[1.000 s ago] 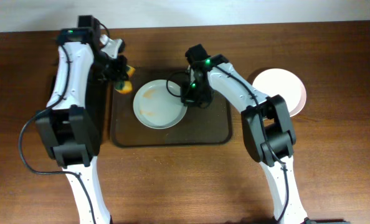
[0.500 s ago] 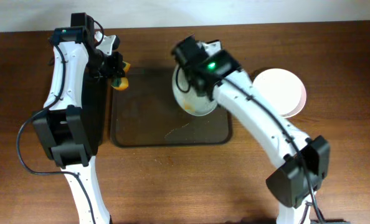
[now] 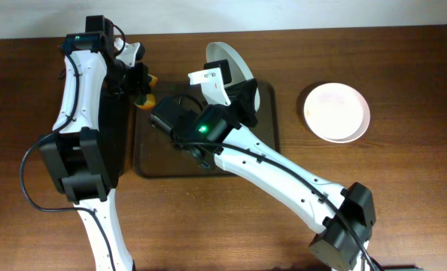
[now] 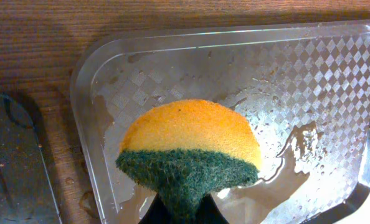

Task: Clean dirty plates on tray and stack at the side
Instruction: 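Carry the plate right and stack it on the plates there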

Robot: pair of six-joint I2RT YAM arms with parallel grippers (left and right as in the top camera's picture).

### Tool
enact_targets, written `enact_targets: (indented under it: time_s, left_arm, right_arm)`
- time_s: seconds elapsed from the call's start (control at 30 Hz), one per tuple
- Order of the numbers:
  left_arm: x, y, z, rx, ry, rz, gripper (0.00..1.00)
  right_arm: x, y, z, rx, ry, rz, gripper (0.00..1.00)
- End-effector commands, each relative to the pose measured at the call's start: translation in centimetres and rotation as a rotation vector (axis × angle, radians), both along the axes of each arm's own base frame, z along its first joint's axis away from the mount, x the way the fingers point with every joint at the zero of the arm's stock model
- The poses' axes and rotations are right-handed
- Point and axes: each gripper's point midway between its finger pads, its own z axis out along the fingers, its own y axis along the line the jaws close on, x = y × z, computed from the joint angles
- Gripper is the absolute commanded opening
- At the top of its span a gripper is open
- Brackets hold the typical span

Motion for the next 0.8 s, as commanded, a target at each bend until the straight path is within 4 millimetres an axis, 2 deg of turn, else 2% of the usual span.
enact_targets:
  time_s: [0.0,0.03,0.13,0.23,0.27,0.37,0.47,0.5,0.57,0.63,0.77]
  left_arm:
    - [0.3,-0.4,0.7,-0.017,-0.017,0.0,0.01]
    - [0.3,-0.4,0.7,-0.017,-0.017,0.0,0.01]
    - [0.3,-0.3,0.7,-0.018,-0.017,0.001,0.01]
    - [0.3,-0.4,0.7,-0.017,-0.018,-0.001,0.01]
    - [0.4,-0.4,0.7,-0.017,-0.021,-0.001,0.01]
    - [0.6,-0.4,0.7,-0.017,-0.03,-0.001,0.01]
    - [0.7,-0.4,0.7,-0.017,-0.033,-0.001,0.01]
    - [0.7,-0.4,0.7,-0.017,-0.034,-0.001,0.01]
    - [0.8,-0.4,0.8,-0.017,-0.037,-0.002,0.01]
    - [0.8,-0.5,0.8,-0.017,-0.039,-0.002,0.01]
    - [0.8,-0.5,0.8,-0.017,-0.039,-0.002,0.01]
  right_arm:
    - [0.6,-1.1,-1.3,0.155,0.051,-0.027,0.04]
    - [0.9,-1.4,-3.2,0.231,0.144,-0.03,0.04]
    - [2.4,-4.4,-7.4,0.454,0.353,-0.104,0.04]
    - [3.6,-7.6,-10.3,0.663,0.537,-0.143,0.04]
    - [4.3,-9.4,-11.1,0.757,0.592,-0.154,0.04]
    - [5.5,-13.8,-11.8,0.921,0.645,-0.178,0.04]
    - [6.3,-20.5,-12.3,1.039,0.626,-0.25,0.04]
    - [6.3,-23.0,-12.5,1.064,0.615,-0.282,0.04]
    - [5.7,-26.8,-13.3,1.091,0.594,-0.357,0.04]
    - [4.7,-30.3,-15.3,1.125,0.583,-0.445,0.04]
    - [3.7,-32.3,-19.4,1.195,0.583,-0.495,0.04]
